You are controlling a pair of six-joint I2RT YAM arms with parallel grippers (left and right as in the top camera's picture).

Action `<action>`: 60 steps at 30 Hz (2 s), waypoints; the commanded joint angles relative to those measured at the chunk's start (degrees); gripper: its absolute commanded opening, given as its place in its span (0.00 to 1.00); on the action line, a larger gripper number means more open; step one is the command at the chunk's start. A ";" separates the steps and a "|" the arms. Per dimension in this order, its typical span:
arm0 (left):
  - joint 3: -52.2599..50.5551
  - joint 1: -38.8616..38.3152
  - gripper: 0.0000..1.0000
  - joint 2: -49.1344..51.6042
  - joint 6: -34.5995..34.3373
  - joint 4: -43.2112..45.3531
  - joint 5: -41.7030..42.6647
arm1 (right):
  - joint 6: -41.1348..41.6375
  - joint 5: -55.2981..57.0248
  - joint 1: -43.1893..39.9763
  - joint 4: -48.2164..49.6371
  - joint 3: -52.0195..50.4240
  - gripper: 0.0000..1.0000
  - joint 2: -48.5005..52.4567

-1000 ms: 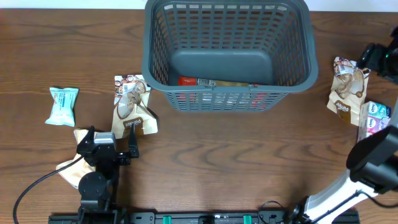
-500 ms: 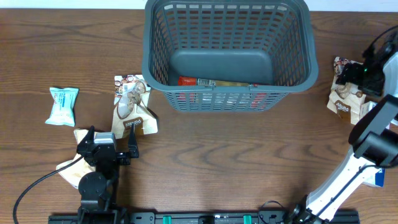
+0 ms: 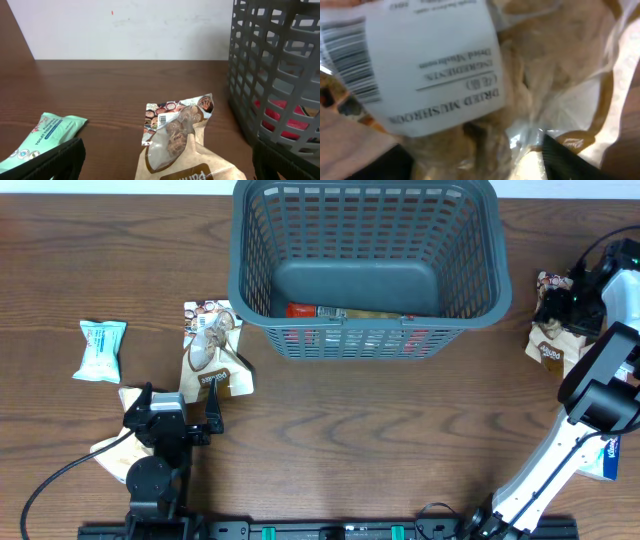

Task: Pack container
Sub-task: 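Grasp the dried-mushroom pouch on the right with the right gripper, then carry the mushroom pouch with the right gripper and drop it into the basket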

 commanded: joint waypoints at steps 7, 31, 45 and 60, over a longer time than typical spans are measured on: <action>-1.31 -0.09 0.99 0.00 -0.96 -1.79 -0.26 | -1.73 -0.44 2.23 0.11 -0.15 0.21 0.57; -1.31 -0.09 0.99 0.00 -0.98 -1.81 -0.26 | -1.01 -0.42 6.51 -4.33 11.04 0.05 -8.20; -1.31 -0.09 0.99 0.00 -0.98 -1.86 -0.26 | -6.82 -0.44 12.31 -4.57 12.13 0.01 -30.27; -1.31 -0.09 0.99 0.00 -0.98 -1.88 -0.24 | -32.65 -12.39 39.69 -4.50 12.13 0.01 -41.83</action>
